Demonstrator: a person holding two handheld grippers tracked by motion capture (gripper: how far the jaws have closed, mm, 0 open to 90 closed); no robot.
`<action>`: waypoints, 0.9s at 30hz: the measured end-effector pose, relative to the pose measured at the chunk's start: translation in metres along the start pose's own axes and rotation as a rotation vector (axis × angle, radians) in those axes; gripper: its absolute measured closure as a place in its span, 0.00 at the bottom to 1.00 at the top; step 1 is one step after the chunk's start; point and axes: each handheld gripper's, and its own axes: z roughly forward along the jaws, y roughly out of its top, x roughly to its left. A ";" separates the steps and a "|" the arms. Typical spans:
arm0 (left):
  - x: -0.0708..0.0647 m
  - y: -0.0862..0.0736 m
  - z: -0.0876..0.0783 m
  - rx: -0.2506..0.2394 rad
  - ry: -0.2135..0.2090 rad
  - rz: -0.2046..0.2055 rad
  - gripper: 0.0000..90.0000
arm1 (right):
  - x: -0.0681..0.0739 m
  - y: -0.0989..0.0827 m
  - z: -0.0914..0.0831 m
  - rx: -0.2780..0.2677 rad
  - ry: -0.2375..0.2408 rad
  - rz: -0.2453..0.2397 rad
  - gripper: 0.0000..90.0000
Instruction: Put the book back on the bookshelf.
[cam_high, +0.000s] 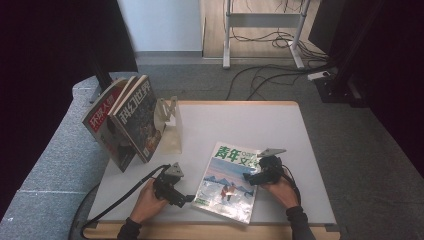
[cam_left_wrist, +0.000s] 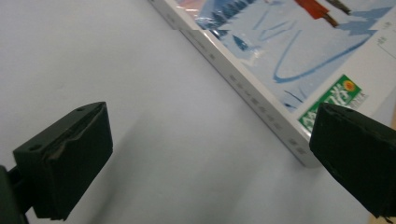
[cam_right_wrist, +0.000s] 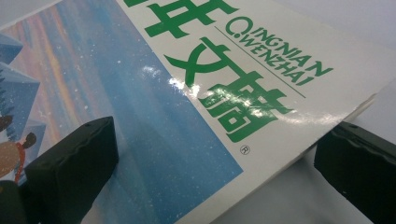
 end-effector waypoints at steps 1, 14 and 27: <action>0.001 0.000 0.000 0.001 0.005 -0.002 0.00 | -0.001 0.001 0.002 -0.004 0.005 -0.008 0.00; 0.026 -0.023 -0.002 -0.035 0.092 -0.073 0.00 | 0.005 0.041 0.039 0.021 0.072 -0.088 0.00; 0.026 -0.031 0.002 -0.060 0.196 -0.056 0.00 | 0.012 0.045 0.032 0.007 0.022 -0.114 0.01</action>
